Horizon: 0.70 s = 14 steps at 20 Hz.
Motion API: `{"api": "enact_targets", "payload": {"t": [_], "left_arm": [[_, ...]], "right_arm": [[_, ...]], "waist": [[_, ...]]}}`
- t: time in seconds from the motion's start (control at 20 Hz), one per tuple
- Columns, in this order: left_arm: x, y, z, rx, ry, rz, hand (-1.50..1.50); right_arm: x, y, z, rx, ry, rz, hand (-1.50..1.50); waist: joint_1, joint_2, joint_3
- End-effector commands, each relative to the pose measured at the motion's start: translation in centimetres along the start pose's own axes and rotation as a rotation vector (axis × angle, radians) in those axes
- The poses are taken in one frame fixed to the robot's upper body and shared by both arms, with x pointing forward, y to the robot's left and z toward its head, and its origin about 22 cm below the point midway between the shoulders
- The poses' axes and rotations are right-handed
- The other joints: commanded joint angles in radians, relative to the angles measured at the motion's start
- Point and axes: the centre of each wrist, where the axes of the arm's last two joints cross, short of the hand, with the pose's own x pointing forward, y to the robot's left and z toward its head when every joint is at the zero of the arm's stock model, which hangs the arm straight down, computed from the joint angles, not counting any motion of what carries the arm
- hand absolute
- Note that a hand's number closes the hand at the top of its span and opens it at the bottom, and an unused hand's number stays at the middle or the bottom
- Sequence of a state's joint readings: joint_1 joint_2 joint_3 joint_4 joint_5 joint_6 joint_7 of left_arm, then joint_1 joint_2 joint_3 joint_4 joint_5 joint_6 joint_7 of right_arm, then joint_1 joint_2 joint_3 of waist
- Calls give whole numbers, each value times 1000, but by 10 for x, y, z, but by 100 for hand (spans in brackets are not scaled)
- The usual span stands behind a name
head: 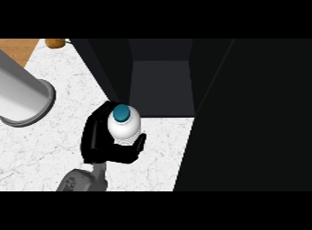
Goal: Pick up the bottled water, place it into the cabinet and close the cabinet
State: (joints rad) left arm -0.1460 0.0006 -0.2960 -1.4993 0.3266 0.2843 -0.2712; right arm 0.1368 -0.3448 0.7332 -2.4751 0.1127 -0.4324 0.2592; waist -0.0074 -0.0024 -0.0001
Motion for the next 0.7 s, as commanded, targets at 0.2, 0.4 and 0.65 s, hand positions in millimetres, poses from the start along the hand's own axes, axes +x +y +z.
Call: {"api": "enact_targets", "payload": {"t": [0.2, 0.4, 0.65], "left_arm": [[12, -39, -34, 21, -32, -18, 150], [12, -47, -80, 40, -47, -97, 150], [18, -45, -96, 49, -43, -156, 150]], "right_arm": [[32, 3, 22, -3, -48, 4, -150], [14, 2, 7, 13, -50, -6, -150], [9, 10, 11, -9, -47, 10, -150]], "waist": [[-11, -2, -1], [-14, 3, 0], [-7, 1, 0]]}}
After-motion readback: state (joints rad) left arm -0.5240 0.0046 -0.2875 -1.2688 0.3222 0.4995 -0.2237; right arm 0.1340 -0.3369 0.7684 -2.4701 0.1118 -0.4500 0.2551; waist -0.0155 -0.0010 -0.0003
